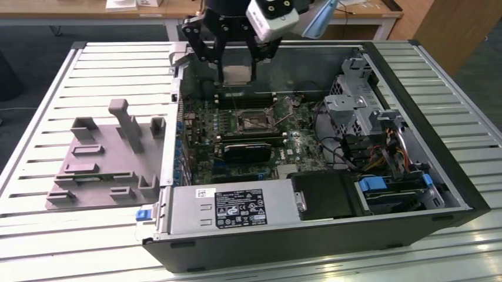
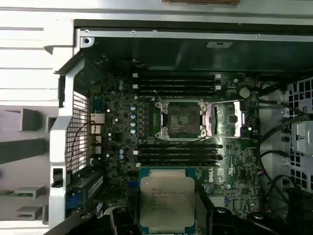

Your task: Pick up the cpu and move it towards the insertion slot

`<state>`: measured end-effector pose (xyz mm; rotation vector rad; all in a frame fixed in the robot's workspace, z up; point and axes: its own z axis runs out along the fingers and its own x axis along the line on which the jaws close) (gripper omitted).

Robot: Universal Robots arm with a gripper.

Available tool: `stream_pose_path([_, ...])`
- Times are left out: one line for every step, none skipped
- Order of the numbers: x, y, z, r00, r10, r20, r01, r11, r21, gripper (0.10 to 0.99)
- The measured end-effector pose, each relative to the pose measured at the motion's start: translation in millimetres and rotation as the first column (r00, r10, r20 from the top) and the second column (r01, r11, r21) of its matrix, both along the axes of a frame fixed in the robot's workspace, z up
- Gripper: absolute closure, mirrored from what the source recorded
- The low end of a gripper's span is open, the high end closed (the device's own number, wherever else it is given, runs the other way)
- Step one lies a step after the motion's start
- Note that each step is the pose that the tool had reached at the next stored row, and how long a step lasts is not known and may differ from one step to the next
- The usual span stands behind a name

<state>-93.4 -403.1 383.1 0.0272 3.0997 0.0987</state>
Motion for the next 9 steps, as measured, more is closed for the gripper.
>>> stream_pose_path([3.7, 0.1, -0.2, 1.0000, 0.000, 0.0000, 0.000, 1.0000, 0.000, 0.545])
stream_pose_path([6.9, 0.2, -0.4, 1.0000, 0.000, 0.0001, 0.000, 1.0000, 0.000, 0.545])
stream_pose_path([10.0, 0.4, -0.6, 1.0000, 0.000, 0.0000, 0.000, 1.0000, 0.000, 0.545])
stream_pose_path([13.1, 0.6, -0.9, 1.0000, 0.000, 0.0000, 0.000, 1.0000, 0.000, 0.545])
stream_pose_path([16.4, 0.8, -1.2, 1.0000, 0.000, 0.0001, 0.000, 1.0000, 0.000, 0.545])
stream_pose_path([19.3, 1.3, -1.6, 1.0000, 0.000, 0.0001, 0.000, 1.0000, 0.000, 0.545])
stream_pose_path([21.7, 2.0, -2.0, 1.0000, 0.000, 0.0000, 0.000, 1.0000, 0.000, 0.545])
stream_pose_path([24.0, 2.8, -2.5, 1.0000, 0.000, 0.0000, 0.000, 1.0000, 0.000, 0.545])
stream_pose_path([26.1, 3.5, -3.1, 1.0000, 0.000, 0.0000, 0.000, 1.0000, 0.000, 0.545])
